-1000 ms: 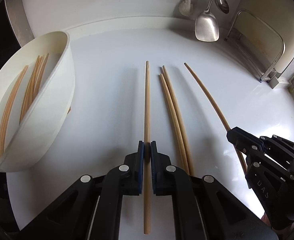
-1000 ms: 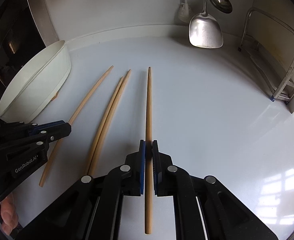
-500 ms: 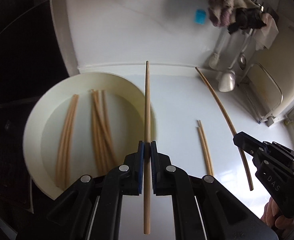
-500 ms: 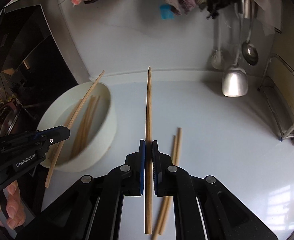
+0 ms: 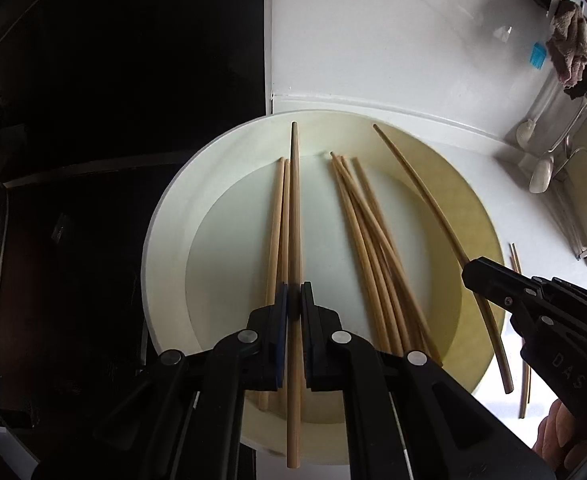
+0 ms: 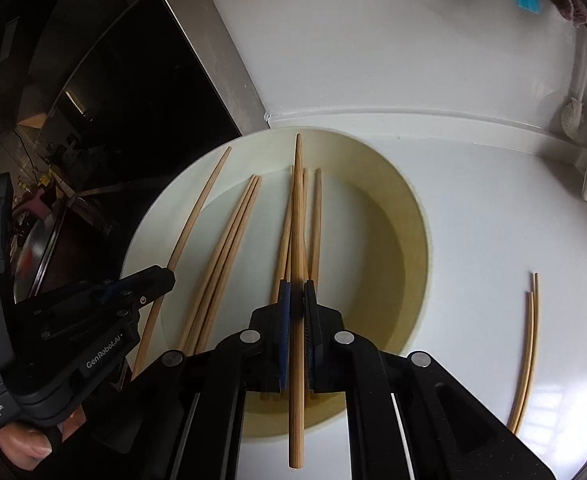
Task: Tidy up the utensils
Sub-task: 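Lift and carry both held chopsticks into the white basin, then open the left tool to release its chopstick while the right tool releases its own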
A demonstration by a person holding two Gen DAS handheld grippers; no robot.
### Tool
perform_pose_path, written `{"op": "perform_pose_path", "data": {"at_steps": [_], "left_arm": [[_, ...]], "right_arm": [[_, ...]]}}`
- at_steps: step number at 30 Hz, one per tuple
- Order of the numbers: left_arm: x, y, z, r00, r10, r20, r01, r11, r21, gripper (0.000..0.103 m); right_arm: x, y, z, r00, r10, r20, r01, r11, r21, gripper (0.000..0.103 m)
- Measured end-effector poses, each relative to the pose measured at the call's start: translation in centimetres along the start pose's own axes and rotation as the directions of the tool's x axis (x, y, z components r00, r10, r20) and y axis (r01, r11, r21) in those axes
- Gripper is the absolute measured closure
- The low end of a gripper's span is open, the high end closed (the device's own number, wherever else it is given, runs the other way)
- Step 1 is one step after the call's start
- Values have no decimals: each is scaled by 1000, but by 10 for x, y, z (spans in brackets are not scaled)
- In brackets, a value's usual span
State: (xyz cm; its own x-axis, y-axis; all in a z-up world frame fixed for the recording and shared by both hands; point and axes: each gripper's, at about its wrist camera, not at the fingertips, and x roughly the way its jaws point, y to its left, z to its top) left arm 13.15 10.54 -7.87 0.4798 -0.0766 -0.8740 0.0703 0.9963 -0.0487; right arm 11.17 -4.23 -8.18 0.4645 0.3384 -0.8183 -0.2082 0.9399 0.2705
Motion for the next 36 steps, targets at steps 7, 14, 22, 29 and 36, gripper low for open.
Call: {"op": "perform_pose_path", "data": {"at_steps": [7,14,22,29,36], "left_arm": [[27,11,3,998,-35,-49,36,999,3,96],[43,17,4,996,-38,-86,39,999,11,96],[55,21,7,992,-56,-111,56,998,1,95],[36,28,9,998,-32,-48,31,999,-23,29],[12,36,10,1000,1,7,-1,1000,-31,20]], "right_arm": [[40,1,5,995,-54,-82,56,998,15,96],[65,-3,8,988,-72,-135,79,996,47,96],[66,1,10,985,-93,-143,102,993,55,96],[45,-3,14,989,-119,-89,125,990,67,79],[11,-10,4,991,-131,-29,132,989,61,65]]}}
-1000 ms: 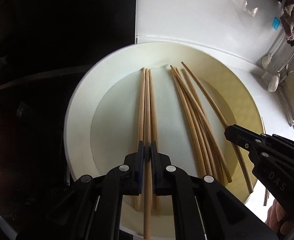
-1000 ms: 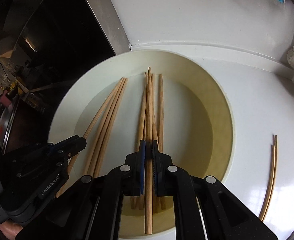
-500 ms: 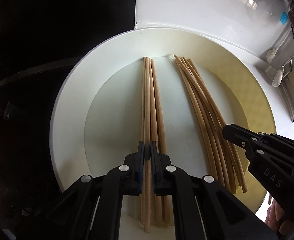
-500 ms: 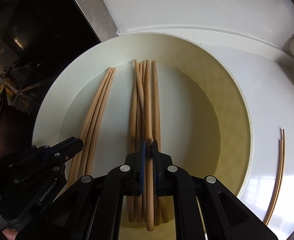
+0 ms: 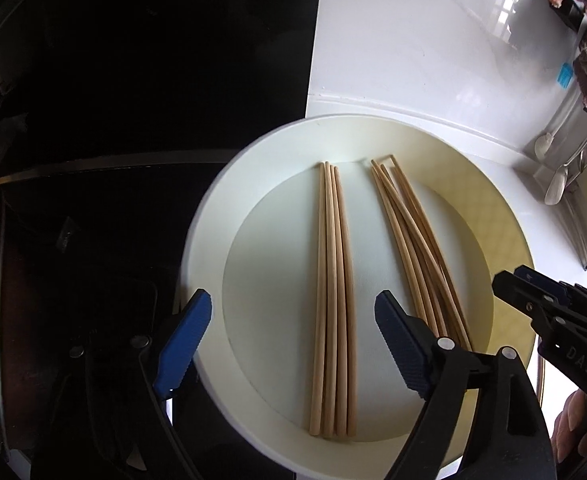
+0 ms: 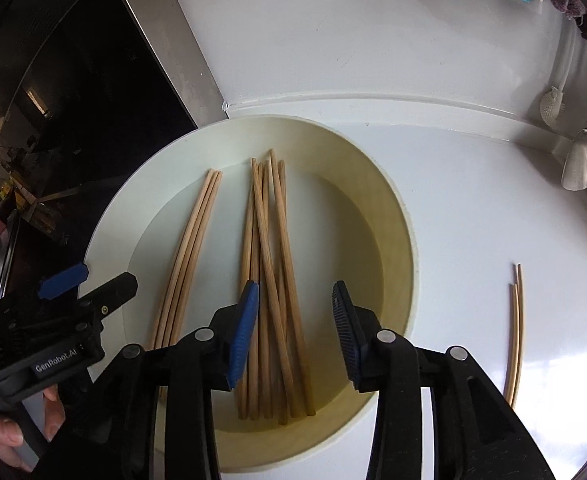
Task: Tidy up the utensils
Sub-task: 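Open the left tool to release its chopstick while the right tool releases its own, then move both open tools back over the last chopsticks on the counter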
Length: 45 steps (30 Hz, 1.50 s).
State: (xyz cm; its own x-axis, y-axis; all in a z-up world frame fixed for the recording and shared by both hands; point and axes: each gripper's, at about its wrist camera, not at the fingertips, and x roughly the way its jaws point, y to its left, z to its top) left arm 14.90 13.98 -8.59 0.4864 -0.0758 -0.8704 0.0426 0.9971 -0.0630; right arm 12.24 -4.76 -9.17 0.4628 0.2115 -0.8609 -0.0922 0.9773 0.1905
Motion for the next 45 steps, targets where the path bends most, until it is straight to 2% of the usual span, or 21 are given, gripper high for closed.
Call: {"op": "perform_pose_path", "data": {"at_steps": [7,13,20,23,29,34,45], "left_arm": [[-24,-9,-5,999,-17,45,15,999,29,14],[-41,-34,-12,994,-75,74,68,993,97,11],[-47,-70,-19,990,-114,82,100,983,153,11],[-49,-90,-23,989,-100,106,81,982,171,11],[-51,-127,-33,985,-119,124,94,977,191,11],[-44,-154,-38,986,-116,122,90,976,200,11],[-36,-168,-45,990,-86,109,68,984,165,11]], "right_arm": [[-49,-19,-20,994,6,106,-7,1000,4,56],[-76,-58,-42,988,-69,135,58,995,79,53],[-82,-115,-72,974,-197,116,176,970,170,51],[-80,-136,-85,969,-229,98,208,960,185,51],[-68,-157,-101,957,-282,64,270,952,147,51],[-54,-173,-108,963,-266,42,258,955,147,51],[-28,-182,-115,972,-233,21,230,967,106,51]]}}
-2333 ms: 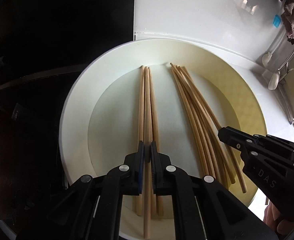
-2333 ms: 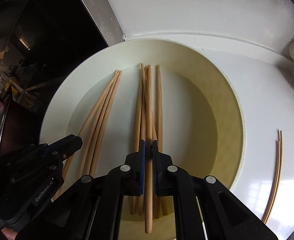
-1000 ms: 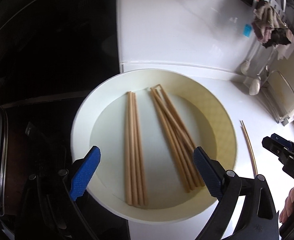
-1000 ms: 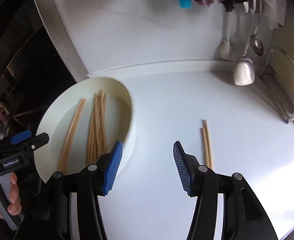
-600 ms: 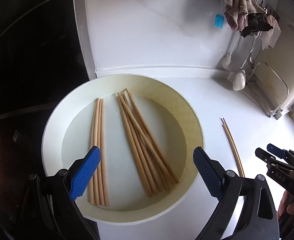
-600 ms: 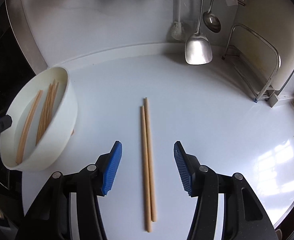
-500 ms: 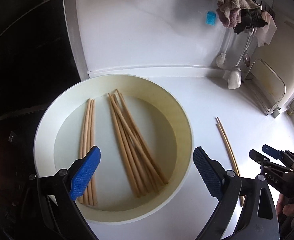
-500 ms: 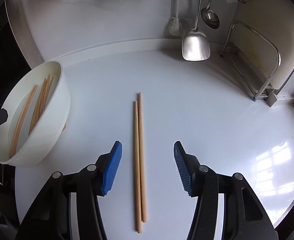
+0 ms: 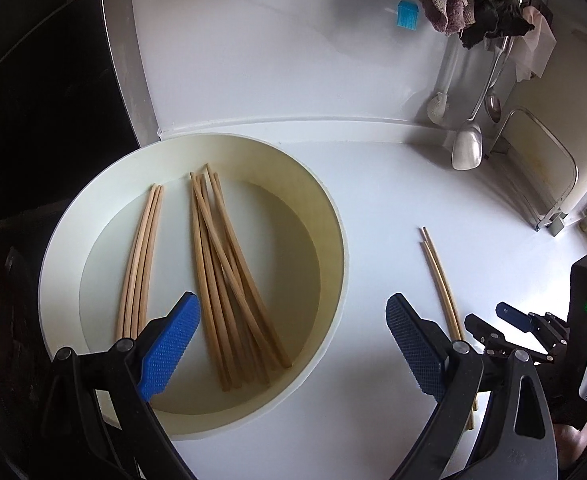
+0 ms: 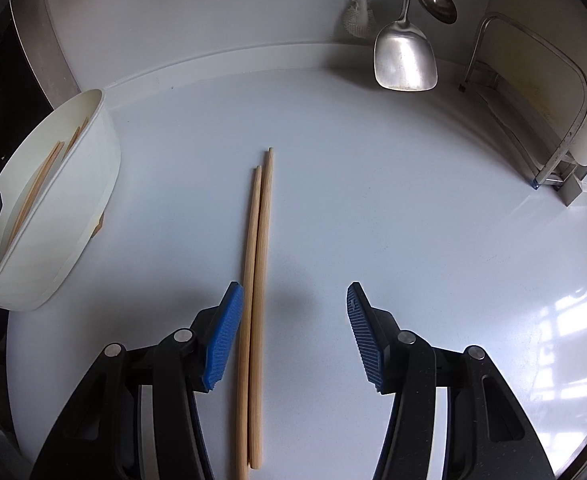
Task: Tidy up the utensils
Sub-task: 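Move both open tools back over the last chopsticks on the counter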
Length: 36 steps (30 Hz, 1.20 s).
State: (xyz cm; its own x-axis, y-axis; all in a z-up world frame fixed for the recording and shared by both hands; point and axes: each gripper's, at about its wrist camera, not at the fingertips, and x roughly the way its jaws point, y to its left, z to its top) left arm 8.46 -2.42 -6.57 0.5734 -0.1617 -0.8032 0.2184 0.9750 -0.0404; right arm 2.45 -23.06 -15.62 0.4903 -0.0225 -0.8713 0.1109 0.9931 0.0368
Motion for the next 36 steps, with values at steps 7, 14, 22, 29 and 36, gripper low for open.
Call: {"op": "perform_pose_path", "data": {"at_steps": [7,14,22,29,36], "left_arm": [[4,-4,0,1000,7,-10,-7,1000,-1,11],[7,-4,-1,1000,6,-17,-6,1000,-2,11],[9,-7,-3,1000,-2,-25,2,1000,5,11],[5,-18,-7,999,-24,-26,24,1000,18,11],[3,-38,-18,998,-46,-46,46,999,19,11]], "right_arm": [[9,0,-4,1000,-10,-12,10,1000,-23,51],[11,4,-7,999,-34,-5,34,998,-52,51],[14,9,-11,999,-45,-9,44,996,-72,51],[18,7,-7,999,-38,9,39,995,-96,71],[17,0,-11,1000,-18,22,20,993,-112,92]]}}
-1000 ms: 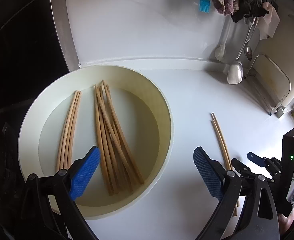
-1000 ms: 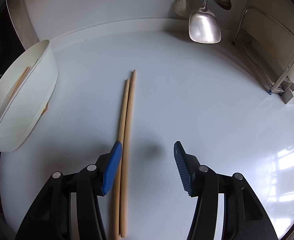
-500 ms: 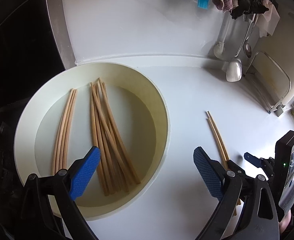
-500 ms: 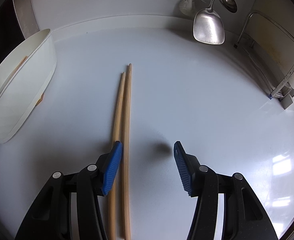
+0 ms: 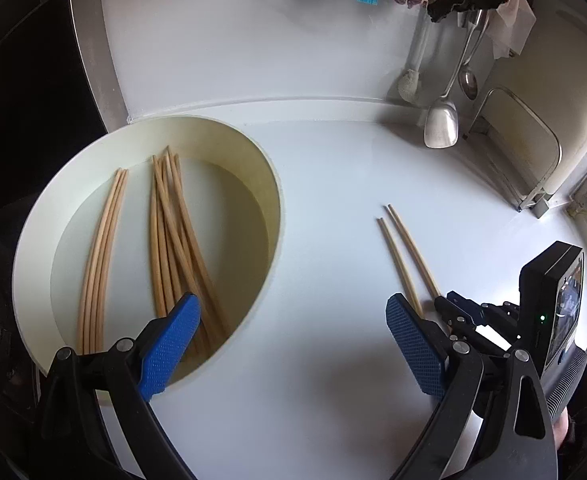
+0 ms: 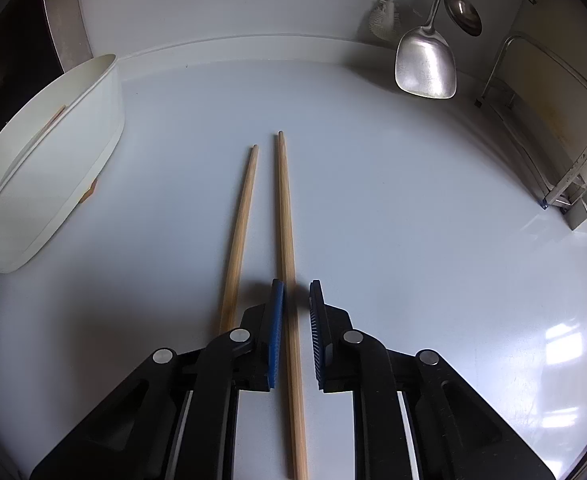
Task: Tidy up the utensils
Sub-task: 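Move both open tools back over the last chopsticks on the counter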
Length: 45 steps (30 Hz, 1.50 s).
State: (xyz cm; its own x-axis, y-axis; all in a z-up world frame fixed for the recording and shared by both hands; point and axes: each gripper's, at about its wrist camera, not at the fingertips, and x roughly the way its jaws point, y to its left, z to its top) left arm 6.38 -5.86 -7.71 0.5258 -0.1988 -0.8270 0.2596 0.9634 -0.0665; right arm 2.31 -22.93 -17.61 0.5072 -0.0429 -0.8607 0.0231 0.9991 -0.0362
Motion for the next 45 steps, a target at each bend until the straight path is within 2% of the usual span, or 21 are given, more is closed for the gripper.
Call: {"op": "perform_pose_path", "data": {"at_steps": [3,16,23,31,32,33,38,40,41,45], "left_arm": [[2,-14,-6,1000,-13,-6,13,1000,8,11],[46,-80,-36,996,1,-90,1,1000,19,11],[69,-100,-47,994,31,-109,-32,999,-7,11],[82,-100,-55,991,82,-107,-85,996,-29,11],[83,-98,-55,990,85,-108,-89,996,-32,11],[83,-98,-56,990,91,-110,-95,995,-33,11],[85,-99,-59,987,121,-105,-125,992,-27,11],[87,-100,-58,986,131,-103,-134,991,-25,11],[87,-100,-58,986,133,-99,-136,990,-26,10],[86,-102,-58,986,143,-90,-145,989,-15,10]], "right_arm": [[-1,-8,-2,1000,4,5,-4,1000,6,96],[-16,-73,-31,1000,-1,9,0,999,49,96],[-22,-96,-42,1000,4,12,-4,999,40,96],[-24,-110,-48,999,29,20,-30,999,40,96],[-25,-111,-49,999,32,21,-33,999,43,93],[-25,-113,-49,999,35,25,-36,998,50,85],[-26,-115,-52,999,36,29,-37,998,54,82],[-25,-113,-52,999,27,29,-28,999,41,76],[-24,-112,-51,999,19,27,-20,999,37,70],[-22,-111,-49,999,8,32,-9,999,33,70]]}}
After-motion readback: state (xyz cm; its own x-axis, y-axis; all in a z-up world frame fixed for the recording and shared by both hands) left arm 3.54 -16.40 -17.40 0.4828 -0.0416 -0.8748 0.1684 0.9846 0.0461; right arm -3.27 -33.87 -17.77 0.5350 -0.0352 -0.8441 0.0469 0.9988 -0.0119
